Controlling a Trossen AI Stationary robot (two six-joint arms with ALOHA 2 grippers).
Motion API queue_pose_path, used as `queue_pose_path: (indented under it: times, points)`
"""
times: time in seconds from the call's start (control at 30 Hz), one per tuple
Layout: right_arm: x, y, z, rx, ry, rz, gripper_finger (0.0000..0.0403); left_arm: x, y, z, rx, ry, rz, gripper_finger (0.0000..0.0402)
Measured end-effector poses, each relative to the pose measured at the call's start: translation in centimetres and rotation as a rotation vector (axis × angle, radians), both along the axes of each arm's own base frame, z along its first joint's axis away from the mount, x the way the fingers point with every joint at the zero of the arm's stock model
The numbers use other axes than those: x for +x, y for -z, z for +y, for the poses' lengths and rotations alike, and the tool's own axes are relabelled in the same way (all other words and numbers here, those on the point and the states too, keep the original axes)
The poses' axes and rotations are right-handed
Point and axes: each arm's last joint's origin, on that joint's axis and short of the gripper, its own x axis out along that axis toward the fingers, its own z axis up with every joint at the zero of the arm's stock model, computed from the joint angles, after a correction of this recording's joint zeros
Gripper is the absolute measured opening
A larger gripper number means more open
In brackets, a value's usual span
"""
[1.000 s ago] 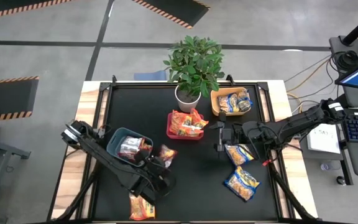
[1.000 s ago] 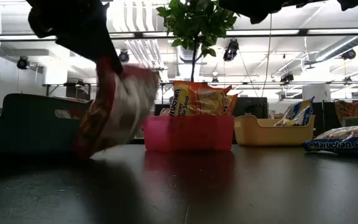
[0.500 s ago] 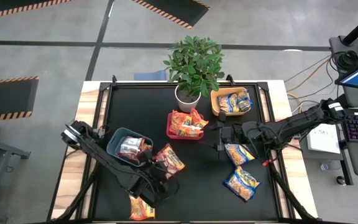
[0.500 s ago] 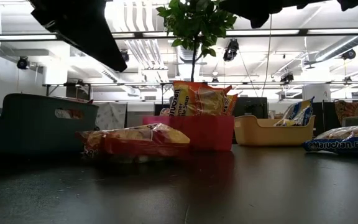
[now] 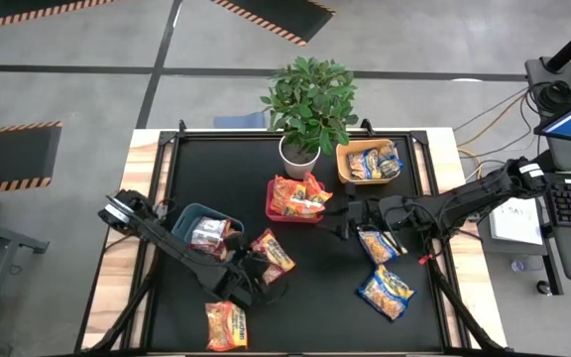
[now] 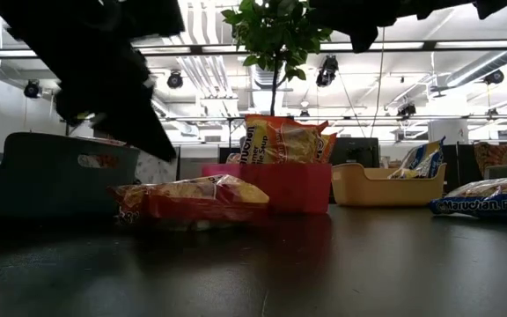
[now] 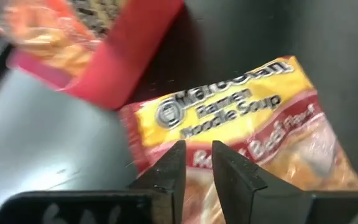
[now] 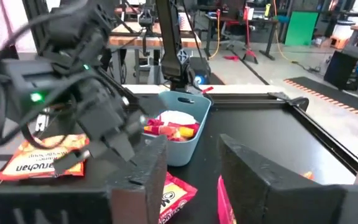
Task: Sort Maruchan noodles
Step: Put the red noodle pack into the green bin
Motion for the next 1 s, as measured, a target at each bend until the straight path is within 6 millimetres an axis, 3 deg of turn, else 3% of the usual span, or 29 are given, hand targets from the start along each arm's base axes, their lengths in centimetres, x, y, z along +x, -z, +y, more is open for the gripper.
queue_pose_path:
  times: [0.27,0.53,0.73,1.0]
  points:
    - [0.0,0.3,0.2,0.087,-0.058,0.075,0.0086,1.7,1.4,1.0,-0.102,0.118,-0.053,0.0041]
    - [1.0,4.3,2.6,0.304,-0.138,0.294,0.0058,3.4,-0.2,0.3,-0.072,0.322,-0.151,0.004]
    - [3.4,8.1,4.4,0.282,-0.015,0.386,0.0057,1.8,-2.1,0.7,-0.044,0.346,-0.083,0.004]
    - [7.9,10.0,5.5,0.201,0.008,0.404,0.0047,-1.8,-6.8,0.7,-0.116,0.377,-0.205,0.004]
